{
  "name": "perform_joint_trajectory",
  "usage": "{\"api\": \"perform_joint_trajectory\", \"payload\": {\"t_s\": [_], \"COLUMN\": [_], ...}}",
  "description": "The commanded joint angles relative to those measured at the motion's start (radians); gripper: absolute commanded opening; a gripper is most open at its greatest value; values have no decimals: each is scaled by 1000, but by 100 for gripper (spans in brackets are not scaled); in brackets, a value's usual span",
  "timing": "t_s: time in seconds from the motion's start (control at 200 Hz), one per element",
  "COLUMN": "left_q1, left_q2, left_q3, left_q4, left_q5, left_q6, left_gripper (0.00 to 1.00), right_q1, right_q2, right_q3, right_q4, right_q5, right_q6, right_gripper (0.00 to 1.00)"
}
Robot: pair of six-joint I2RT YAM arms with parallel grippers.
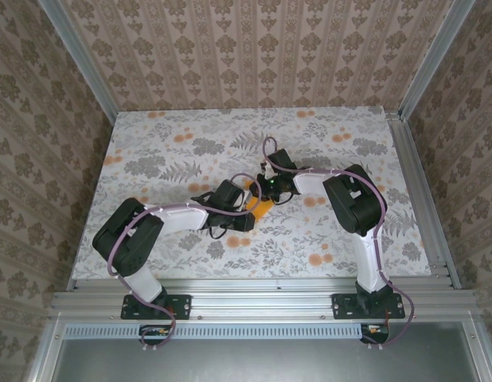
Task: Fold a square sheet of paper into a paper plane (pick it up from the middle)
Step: Fourth fold the wing at the center of the table.
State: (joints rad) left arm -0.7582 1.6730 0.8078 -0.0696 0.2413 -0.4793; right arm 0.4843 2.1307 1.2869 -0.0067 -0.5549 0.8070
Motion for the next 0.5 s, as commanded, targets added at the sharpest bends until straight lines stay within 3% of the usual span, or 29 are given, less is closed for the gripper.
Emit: {"api": "perform_joint_trajectory", "payload": {"t_s": [0.0,0.495], "left_q1": [0,49], "left_q2": [33,58], "left_q3": [19,8], "left_q4": [15,63], "left_q5": [3,79], "left_q6": [-7,-47], "left_gripper": [28,22], "right_q1": [0,5], "right_q2": [5,5], "right_q3": [-34,-43], "right_q4": [-62,-53], "right_q5": [33,29], "right_q6": [1,1], "right_gripper": [9,8]}}
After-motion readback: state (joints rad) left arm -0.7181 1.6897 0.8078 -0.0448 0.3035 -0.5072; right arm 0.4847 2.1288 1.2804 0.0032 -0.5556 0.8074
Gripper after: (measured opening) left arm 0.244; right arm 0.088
